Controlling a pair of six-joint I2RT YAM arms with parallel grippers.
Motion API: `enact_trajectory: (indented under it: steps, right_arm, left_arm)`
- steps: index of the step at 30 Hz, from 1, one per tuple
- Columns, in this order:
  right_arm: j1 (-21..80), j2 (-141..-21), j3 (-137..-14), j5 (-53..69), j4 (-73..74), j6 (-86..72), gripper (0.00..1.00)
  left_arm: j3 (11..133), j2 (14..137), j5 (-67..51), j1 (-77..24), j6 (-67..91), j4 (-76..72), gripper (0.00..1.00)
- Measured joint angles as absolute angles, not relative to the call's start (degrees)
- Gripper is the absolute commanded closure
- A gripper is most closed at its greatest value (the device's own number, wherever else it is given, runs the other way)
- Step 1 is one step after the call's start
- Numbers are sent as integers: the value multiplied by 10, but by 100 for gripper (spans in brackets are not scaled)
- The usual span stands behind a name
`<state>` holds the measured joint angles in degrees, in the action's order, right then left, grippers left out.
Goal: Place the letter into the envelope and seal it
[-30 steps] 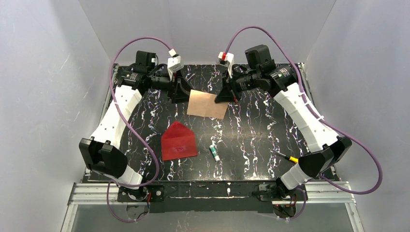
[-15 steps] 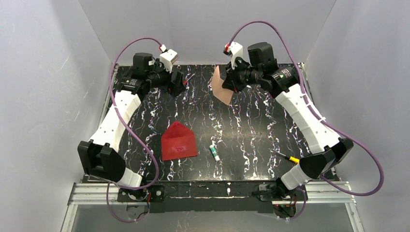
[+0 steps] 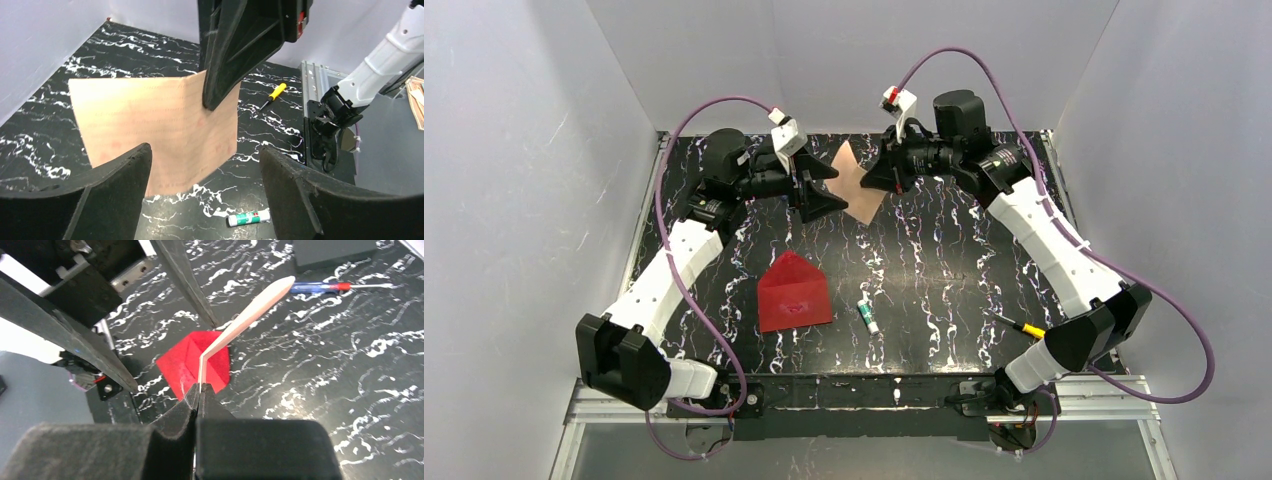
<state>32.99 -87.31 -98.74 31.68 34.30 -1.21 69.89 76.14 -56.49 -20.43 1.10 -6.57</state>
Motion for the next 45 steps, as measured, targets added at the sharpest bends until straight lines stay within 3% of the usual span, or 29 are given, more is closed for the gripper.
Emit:
enact_trajectory:
  steps: [8, 15, 17, 18, 19, 23, 25, 27, 29, 31, 34, 37, 40, 45]
  right_arm:
    - [330, -866, -976, 414, 294, -38, 99]
    - [330, -852, -967, 446, 273, -39, 99]
    - [330, -852, -967, 442, 270, -39, 99]
    - [330, -852, -967, 437, 269, -39, 99]
    - [330, -852, -967, 434, 269, -38, 99]
    - [330, -852, -967, 423, 269, -39, 99]
    - [331, -851, -967, 420, 269, -40, 89]
    - [331, -851, -966, 412, 267, -48, 86]
    - [333, -846, -957, 392, 251, -59, 98]
    - [333, -835, -935, 377, 225, -75, 99]
    - [332, -820, -908, 375, 192, -104, 99]
    - [331, -818, -901, 377, 164, -124, 99]
    - [330, -816, -898, 376, 150, -127, 99]
    - [330, -808, -891, 375, 145, -123, 99]
  left_arm:
    - [699, 768, -581, -230, 0, -79, 42]
    - [699, 776, -594, -234, 3, -85, 74]
    - [699, 776, -601, -234, 9, -87, 85]
    - [699, 776, -605, -234, 13, -88, 97]
    - [699, 776, -608, -234, 18, -88, 100]
    - [699, 776, -617, -234, 42, -90, 100]
    - [699, 777, -622, -233, 55, -90, 100]
    - [699, 777, -625, -233, 68, -91, 100]
    - [699, 778, -626, -233, 81, -93, 100]
    - [700, 779, -627, -233, 89, -94, 90]
    - [708, 784, -640, -233, 106, -94, 66]
    - [725, 790, -662, -232, 129, -91, 60]
    - [738, 792, -677, -232, 145, -92, 62]
    - [741, 792, -673, -225, 155, -90, 91]
